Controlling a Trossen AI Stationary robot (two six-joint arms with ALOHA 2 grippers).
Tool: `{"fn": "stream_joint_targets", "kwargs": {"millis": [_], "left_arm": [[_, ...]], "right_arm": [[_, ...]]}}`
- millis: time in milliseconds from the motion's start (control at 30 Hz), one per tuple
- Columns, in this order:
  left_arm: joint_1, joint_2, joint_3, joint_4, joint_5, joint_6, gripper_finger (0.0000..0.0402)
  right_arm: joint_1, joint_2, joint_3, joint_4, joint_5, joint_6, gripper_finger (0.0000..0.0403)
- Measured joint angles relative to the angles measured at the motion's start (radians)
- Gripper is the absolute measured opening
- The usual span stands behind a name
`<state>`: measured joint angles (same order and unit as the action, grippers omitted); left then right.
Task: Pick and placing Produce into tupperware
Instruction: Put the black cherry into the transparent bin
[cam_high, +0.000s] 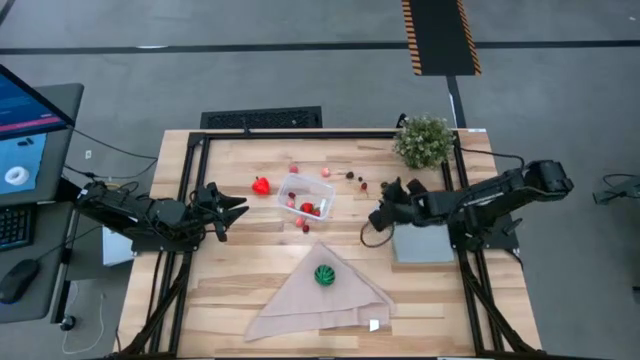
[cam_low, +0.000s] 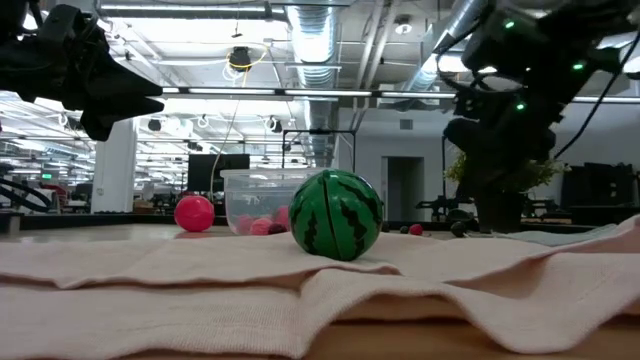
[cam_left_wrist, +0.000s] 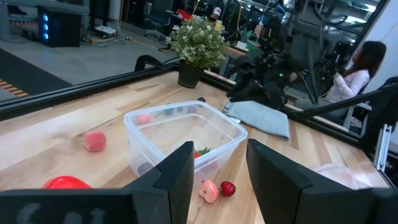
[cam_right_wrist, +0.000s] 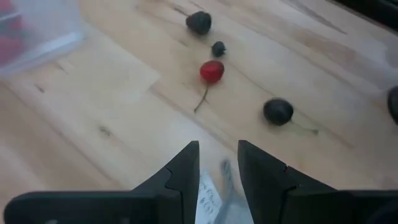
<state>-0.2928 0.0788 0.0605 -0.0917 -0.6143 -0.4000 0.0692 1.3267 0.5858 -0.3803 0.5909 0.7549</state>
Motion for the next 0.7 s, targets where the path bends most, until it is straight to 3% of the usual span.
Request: {"fn": "stream_joint_targets", "kwargs": {"millis": [433, 700], "left_arm": [[0.000, 0.000, 0.000, 0.000, 0.001, -0.001, 0.0139], [0.000, 0.000, 0.000, 0.000, 0.006, -0.001, 0.0139]], "right_arm": [[-0.325, -0.039, 0.000, 0.005, -0.407, -0.315, 0.0131], [-0.435, -0.039, 0.000, -0.013, -0.466, -0.412, 0.0131]]}}
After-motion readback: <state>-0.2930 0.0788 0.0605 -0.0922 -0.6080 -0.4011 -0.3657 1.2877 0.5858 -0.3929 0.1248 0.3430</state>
